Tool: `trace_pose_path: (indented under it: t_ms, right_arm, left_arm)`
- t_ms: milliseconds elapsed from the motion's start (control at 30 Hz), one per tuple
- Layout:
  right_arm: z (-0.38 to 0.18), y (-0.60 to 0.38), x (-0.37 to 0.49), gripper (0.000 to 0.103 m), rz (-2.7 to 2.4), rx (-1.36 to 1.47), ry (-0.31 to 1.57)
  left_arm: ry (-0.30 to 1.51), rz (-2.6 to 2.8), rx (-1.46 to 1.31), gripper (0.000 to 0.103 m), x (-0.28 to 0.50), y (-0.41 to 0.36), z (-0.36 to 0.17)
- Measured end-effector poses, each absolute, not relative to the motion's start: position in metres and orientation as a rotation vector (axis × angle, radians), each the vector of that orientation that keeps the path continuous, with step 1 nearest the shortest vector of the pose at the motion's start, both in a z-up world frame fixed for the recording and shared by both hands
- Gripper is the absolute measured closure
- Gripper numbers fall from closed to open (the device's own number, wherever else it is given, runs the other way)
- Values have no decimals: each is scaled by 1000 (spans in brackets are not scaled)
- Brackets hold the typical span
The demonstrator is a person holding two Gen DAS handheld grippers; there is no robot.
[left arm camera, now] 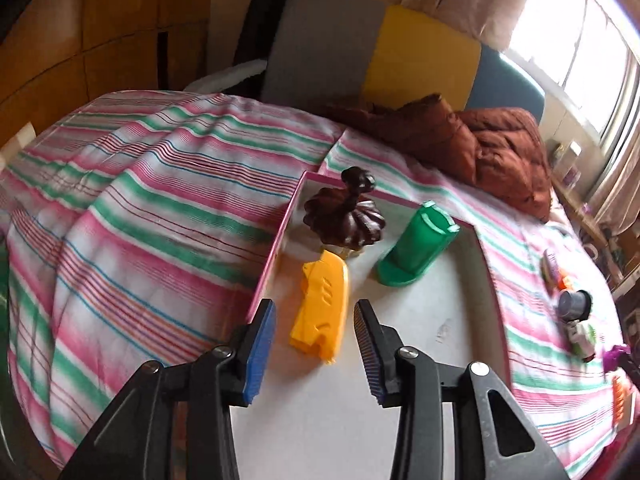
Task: Organize rigid objects
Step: 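Carry the magenta piece into the tray and open the right tool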
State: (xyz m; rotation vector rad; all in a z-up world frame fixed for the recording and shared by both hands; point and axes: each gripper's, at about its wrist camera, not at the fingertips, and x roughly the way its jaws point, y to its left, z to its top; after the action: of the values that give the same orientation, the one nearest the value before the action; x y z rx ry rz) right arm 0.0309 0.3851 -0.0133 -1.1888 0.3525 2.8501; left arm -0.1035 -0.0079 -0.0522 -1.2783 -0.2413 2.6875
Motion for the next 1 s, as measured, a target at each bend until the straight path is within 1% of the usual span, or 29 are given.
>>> trace_pose_path:
  t_ms: [167,533,833,1000]
  right_arm:
    - [-13,345,11,72,2918,-1243,325]
    - [-8,259,-35,72,3049,-1351,264]
    - [-5,216,-74,72,3096,-1391,243]
    - [-8,205,-100,72,3080,-1426,370]
  left_arm:
    - [-287,2589,-1264,62,-84,-1,-52]
    - [-265,2447,-1300,62,-58,23,-64]
    - [-265,2425,-1290,62,-45,23,-65]
    - [-266,2423,-1290,62,-42,20,-66]
